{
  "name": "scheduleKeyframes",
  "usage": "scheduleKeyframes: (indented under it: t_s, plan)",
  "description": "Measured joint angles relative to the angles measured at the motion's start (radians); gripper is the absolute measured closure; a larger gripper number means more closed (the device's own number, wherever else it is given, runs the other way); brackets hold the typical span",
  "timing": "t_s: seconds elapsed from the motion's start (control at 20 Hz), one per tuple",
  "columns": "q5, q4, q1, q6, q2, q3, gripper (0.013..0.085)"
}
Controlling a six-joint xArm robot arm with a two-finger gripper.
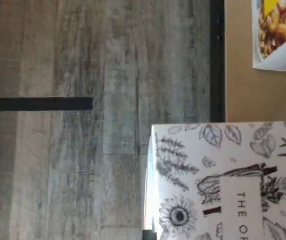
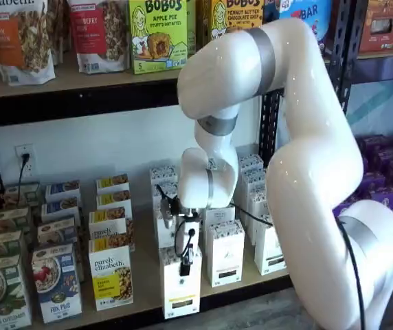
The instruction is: Pick up the white box with a yellow strip in the middle, on the bottom shelf, the fourth box from the left
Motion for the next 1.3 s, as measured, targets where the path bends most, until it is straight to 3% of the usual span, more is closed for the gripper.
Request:
scheduleKeyframes:
  t_s: [0.2, 0.5, 0.9, 1.3]
  plan:
    - [-0.021, 0.003, 0.015, 0.01, -0.077, 0.097, 0.045]
    - [0.007, -0.034, 0.016, 0.047, -0.195, 0.214, 0.045]
    - [0.042, -0.216, 0.005, 0.215, -0.375, 0.364, 0.045]
    - [0.163, -0.258, -0.001, 0.256, -0.551, 0.439, 0.045]
